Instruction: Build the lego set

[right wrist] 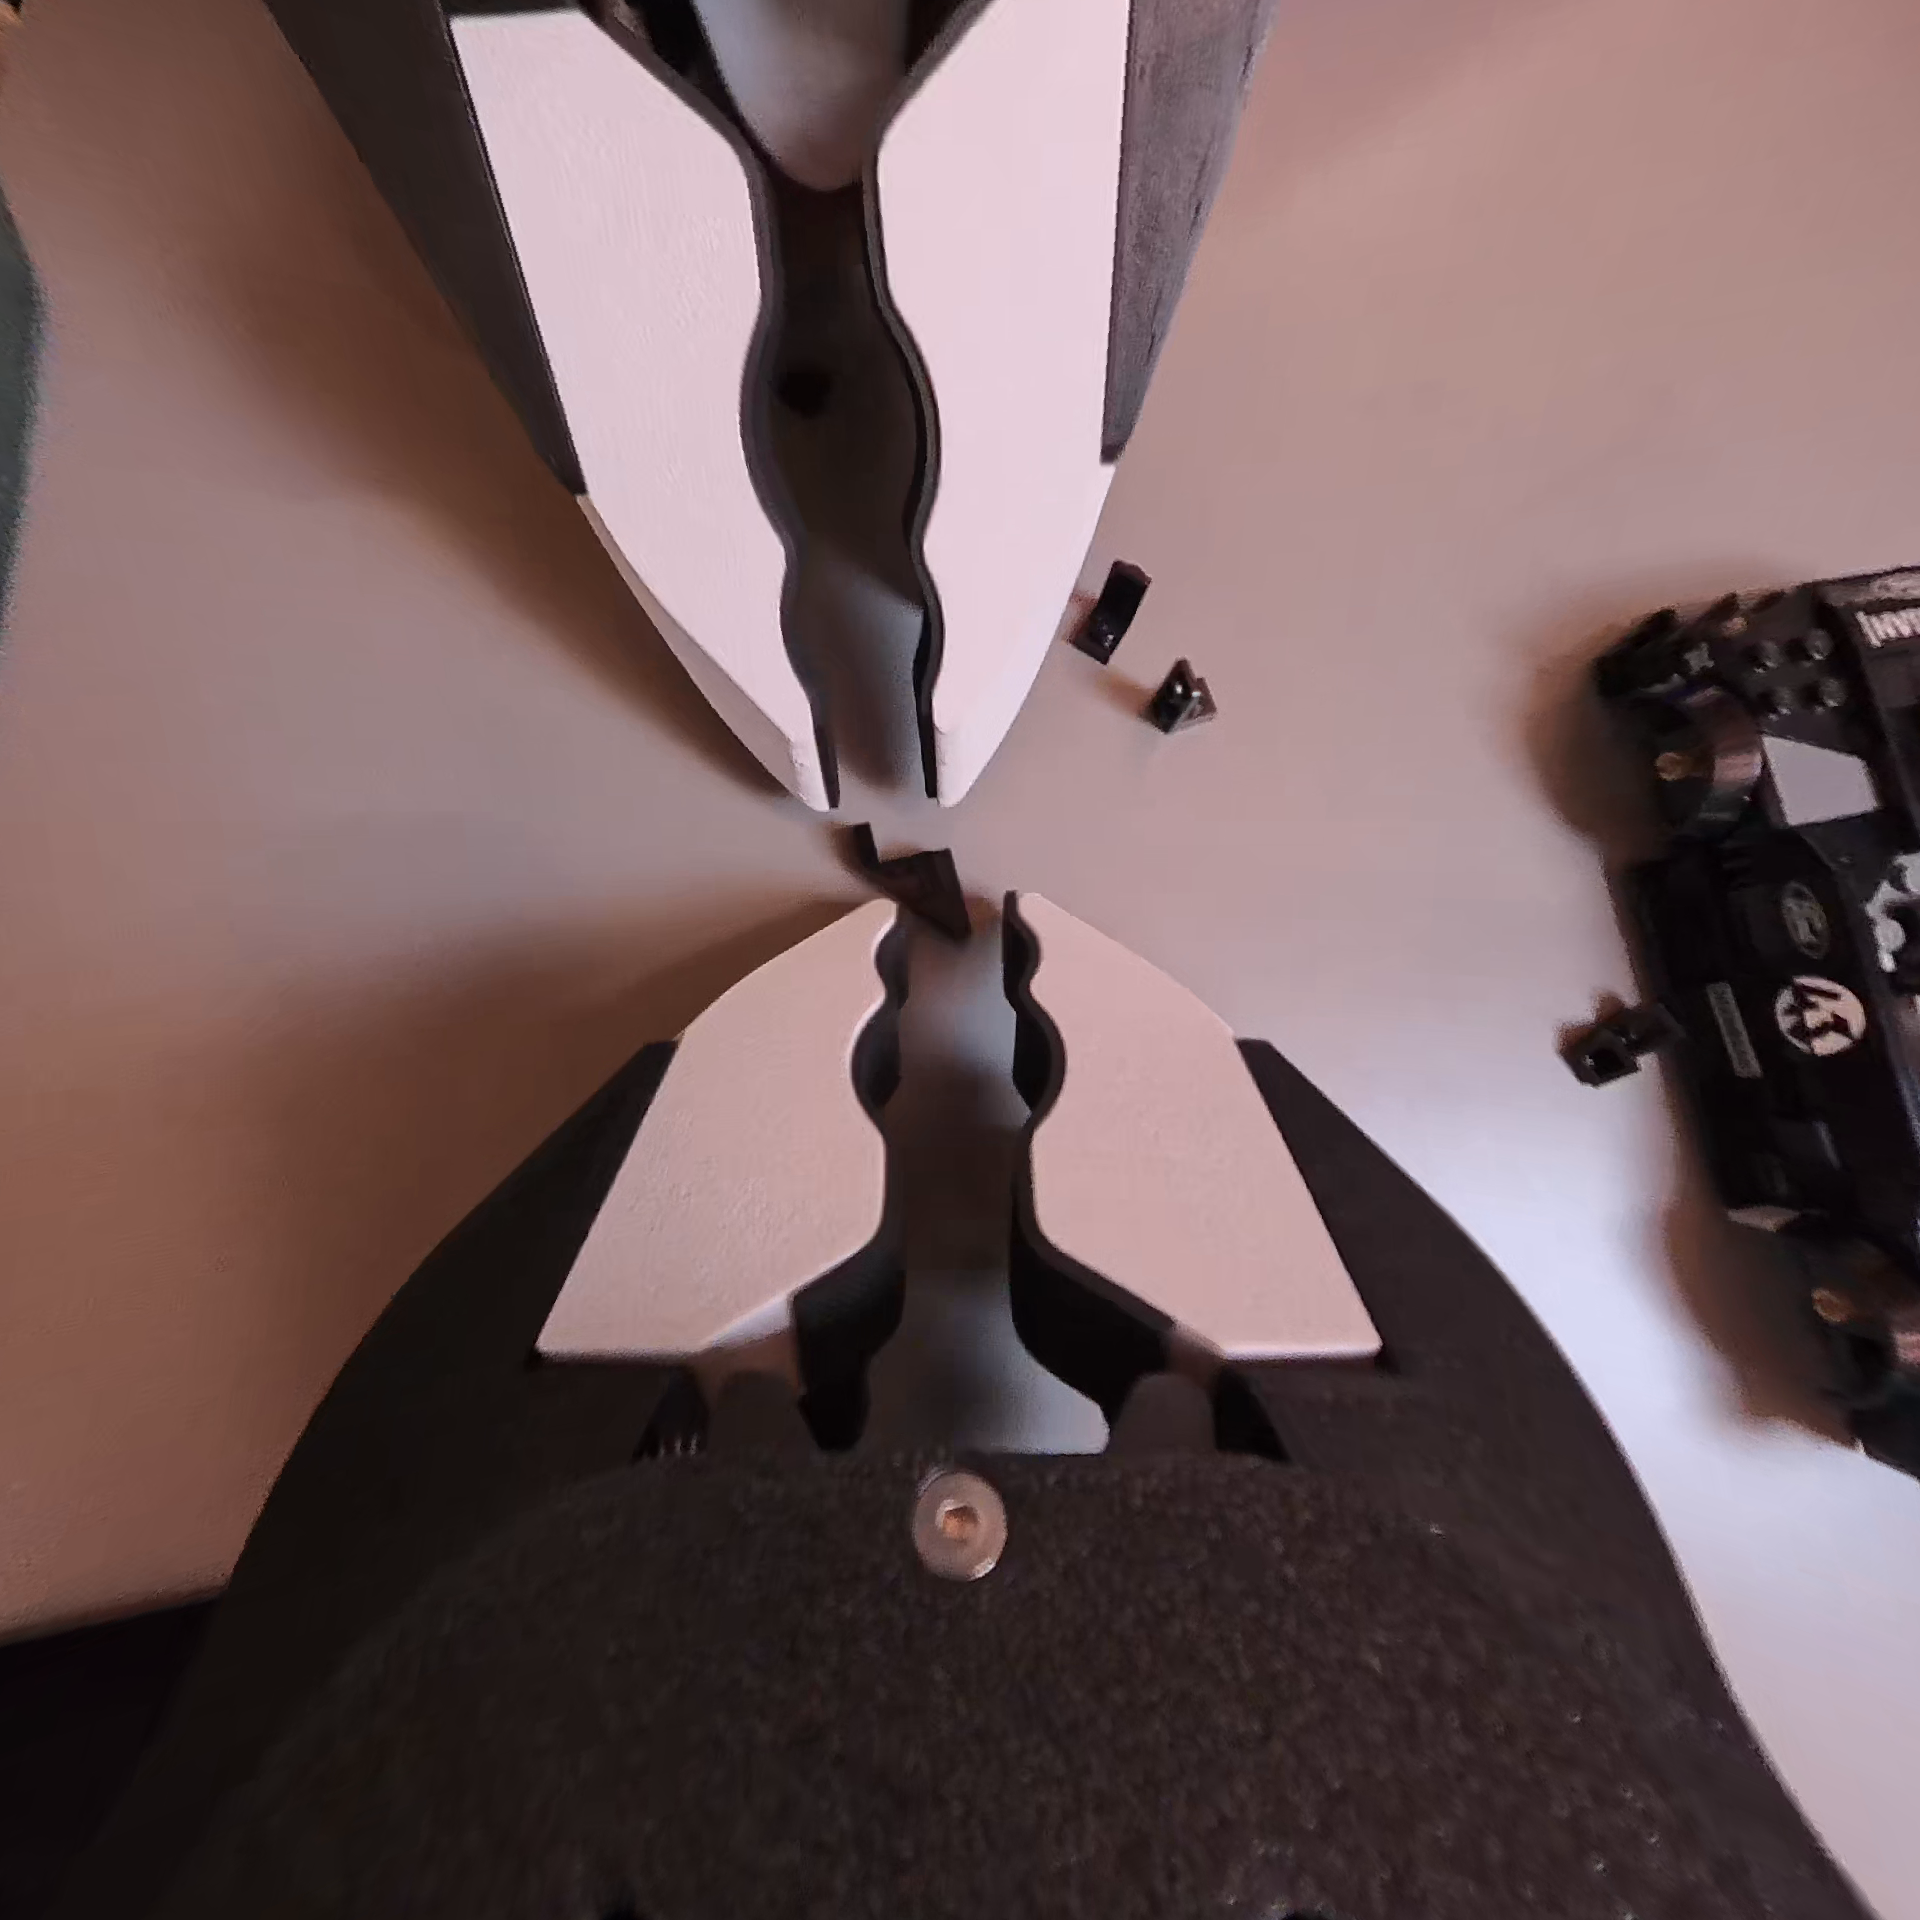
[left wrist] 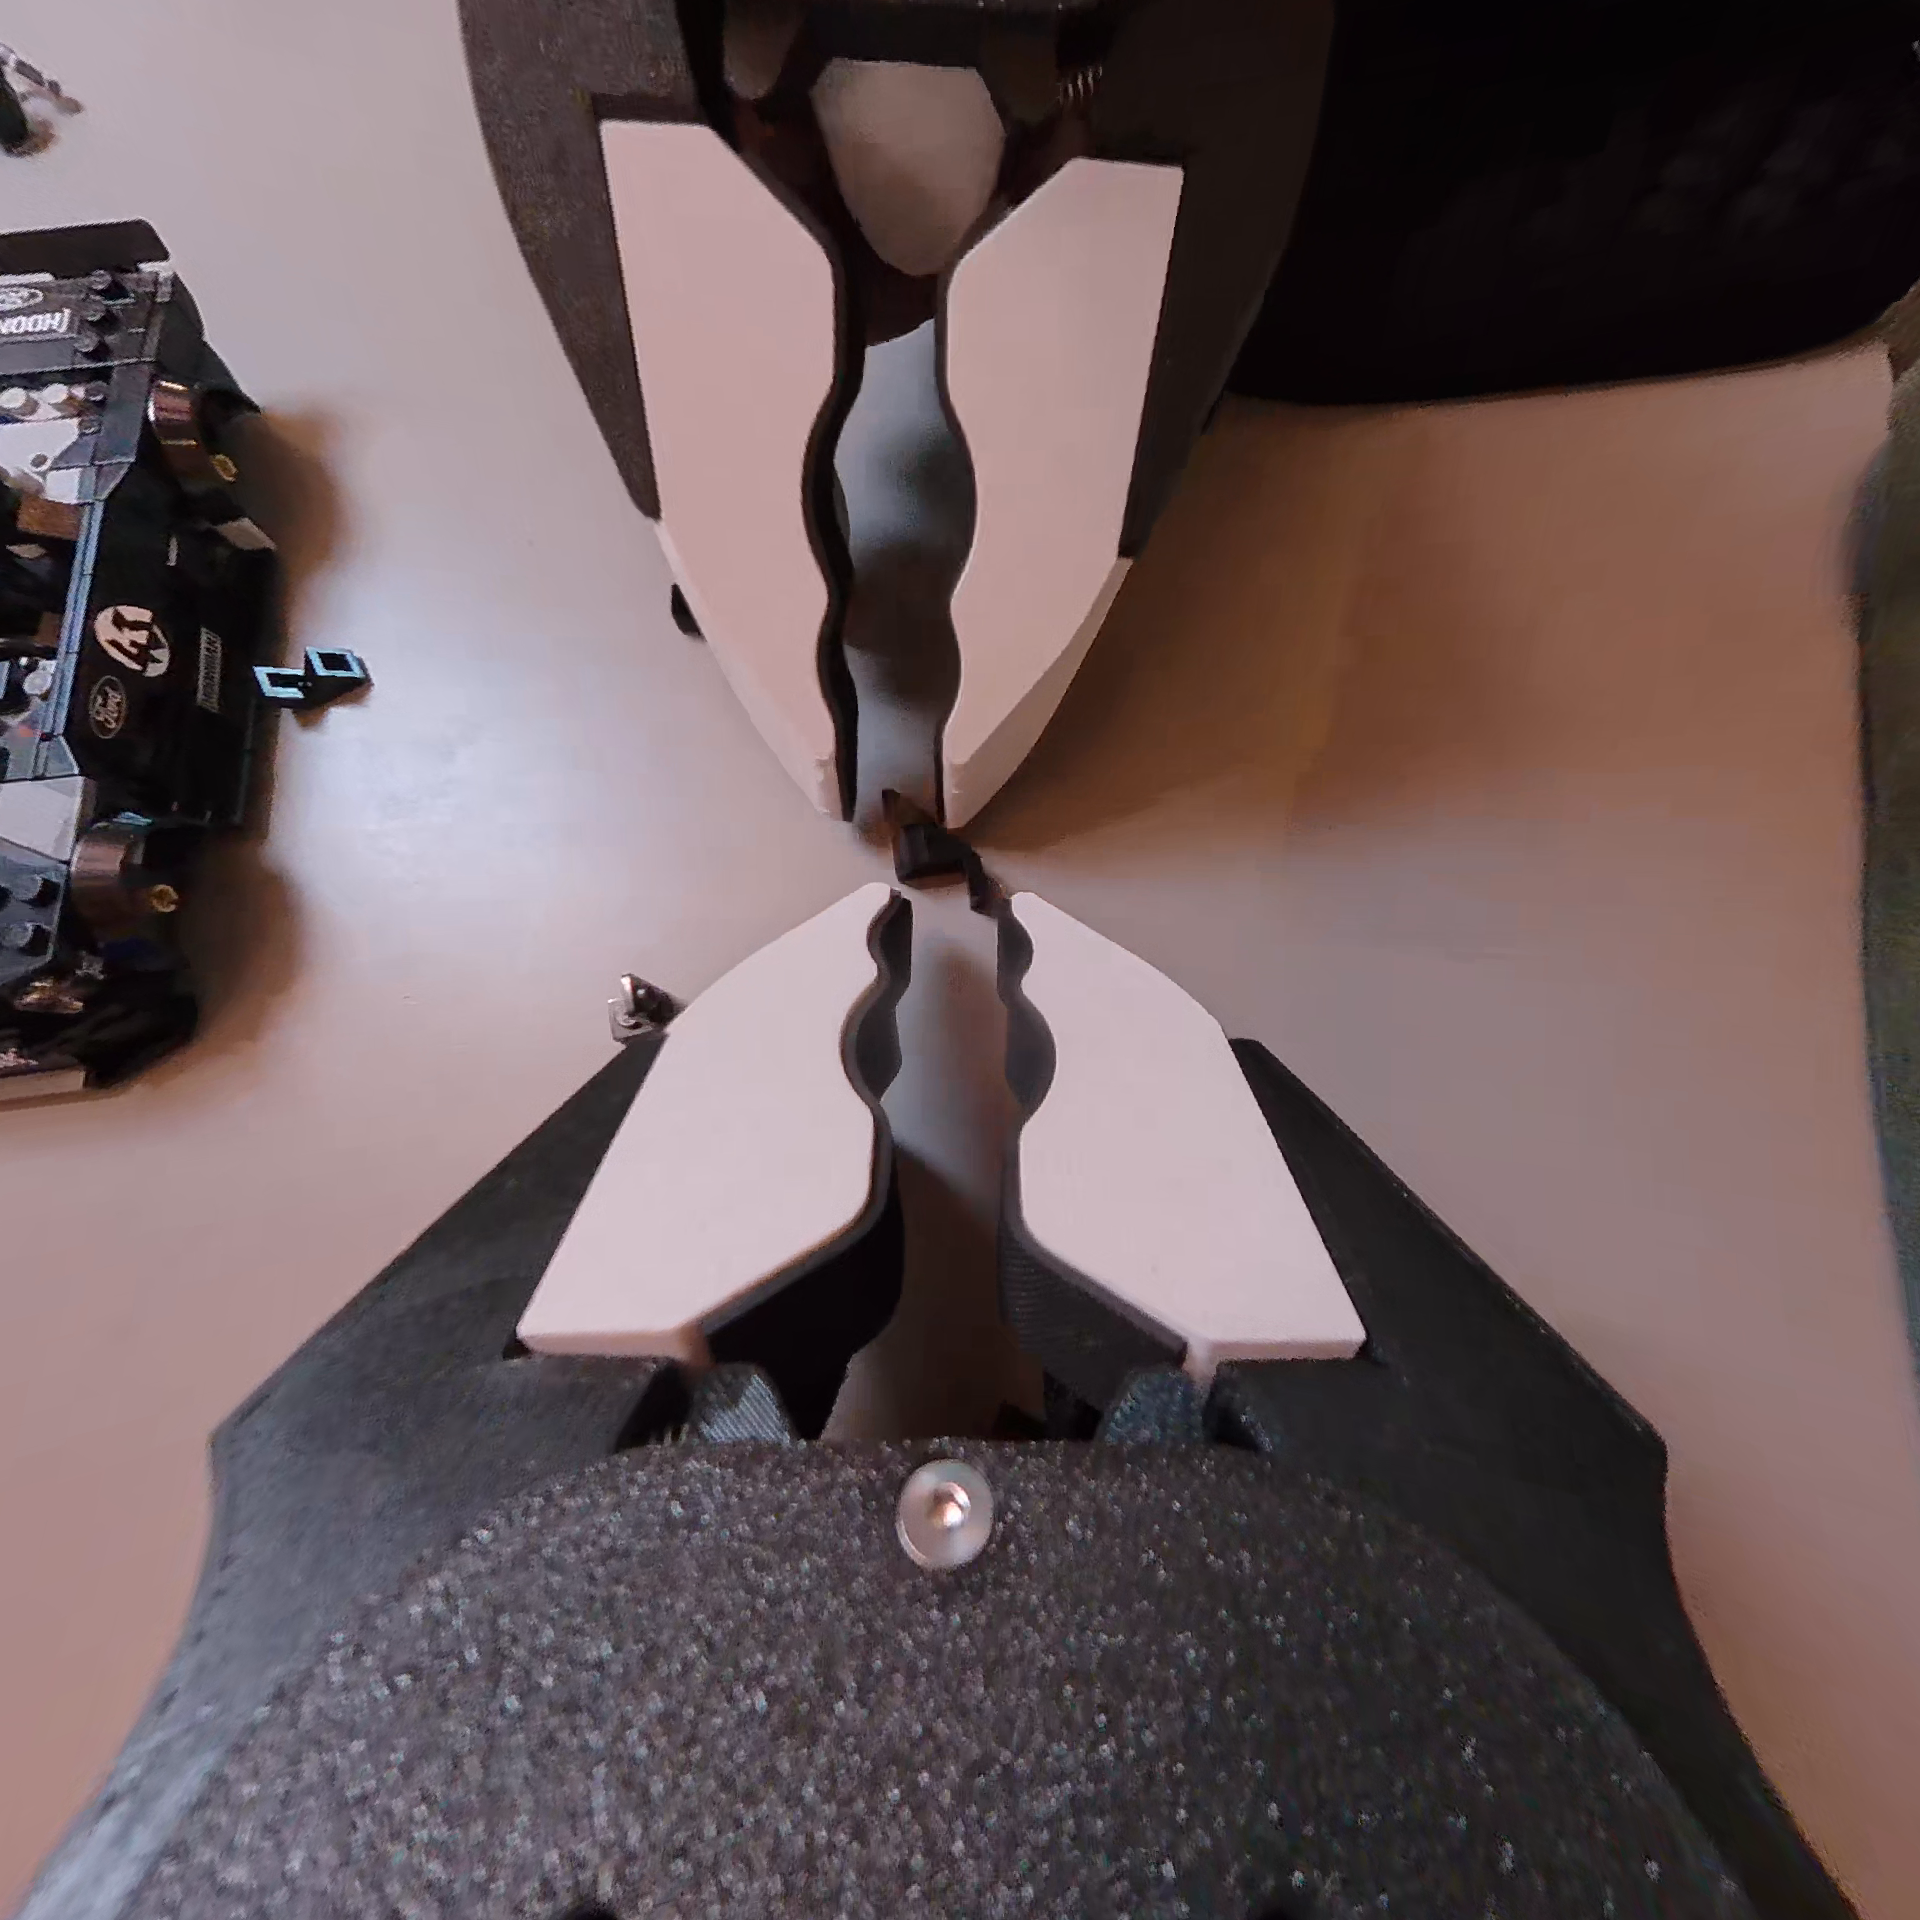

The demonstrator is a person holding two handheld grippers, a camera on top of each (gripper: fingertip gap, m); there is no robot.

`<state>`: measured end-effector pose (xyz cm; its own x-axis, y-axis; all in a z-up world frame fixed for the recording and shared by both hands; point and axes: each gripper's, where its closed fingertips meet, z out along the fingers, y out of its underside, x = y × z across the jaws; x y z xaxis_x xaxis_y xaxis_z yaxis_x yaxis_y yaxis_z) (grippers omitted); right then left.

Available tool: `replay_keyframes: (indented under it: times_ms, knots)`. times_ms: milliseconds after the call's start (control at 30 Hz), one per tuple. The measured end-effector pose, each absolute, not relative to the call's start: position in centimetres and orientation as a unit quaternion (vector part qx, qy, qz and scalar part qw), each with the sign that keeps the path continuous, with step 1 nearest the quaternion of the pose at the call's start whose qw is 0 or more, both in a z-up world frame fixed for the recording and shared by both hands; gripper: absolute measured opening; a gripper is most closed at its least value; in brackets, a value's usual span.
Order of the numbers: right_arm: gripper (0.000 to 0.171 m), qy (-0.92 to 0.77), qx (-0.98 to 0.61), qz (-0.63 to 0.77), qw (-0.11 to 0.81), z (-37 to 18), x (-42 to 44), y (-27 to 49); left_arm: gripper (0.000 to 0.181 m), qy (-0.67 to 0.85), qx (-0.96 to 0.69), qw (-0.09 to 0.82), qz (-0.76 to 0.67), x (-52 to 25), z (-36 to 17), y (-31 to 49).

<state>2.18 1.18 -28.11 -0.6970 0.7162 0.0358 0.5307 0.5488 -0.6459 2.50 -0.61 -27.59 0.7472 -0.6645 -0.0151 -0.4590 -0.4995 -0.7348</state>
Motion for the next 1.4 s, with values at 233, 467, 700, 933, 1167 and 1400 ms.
replay_keyframes:
  times_ms: [233, 467, 700, 933, 1167, 1400]
  knots:
    - [0.004, -0.847, -0.395, 0.336, 0.117, -27.9, 2.5, 1.1, 0.018, 0.342, -0.839, 0.403, -0.127, 2.4, -27.0, -1.1]
    - [0.004, -0.686, -0.502, 0.52, -0.083, -24.4, 2.5, 0.0, 0.026, 0.381, -0.784, 0.486, -0.06, 2.6, -24.3, -0.8]
    - [0.004, -0.632, -0.5, 0.565, -0.177, -23.4, 3.0, -1.0, 0.015, 0.398, -0.755, 0.52, -0.022, 2.8, -22.9, -0.8]
    - [0.004, -0.62, -0.474, 0.597, -0.186, -22.1, 3.1, -1.7, 0.01, 0.396, -0.745, 0.535, -0.057, 3.4, -22.0, -1.4]
    - [0.017, -0.685, -0.4, 0.607, 0.033, -19.3, 2.2, -1.4, 0.009, 0.261, -0.741, 0.575, -0.227, 2.5, -18.8, -1.3]
    - [0.009, -0.689, -0.374, 0.606, 0.138, -17.4, 1.5, -2.0, 0.01, 0.17, -0.708, 0.58, -0.366, 2.3, -16.7, -1.3]
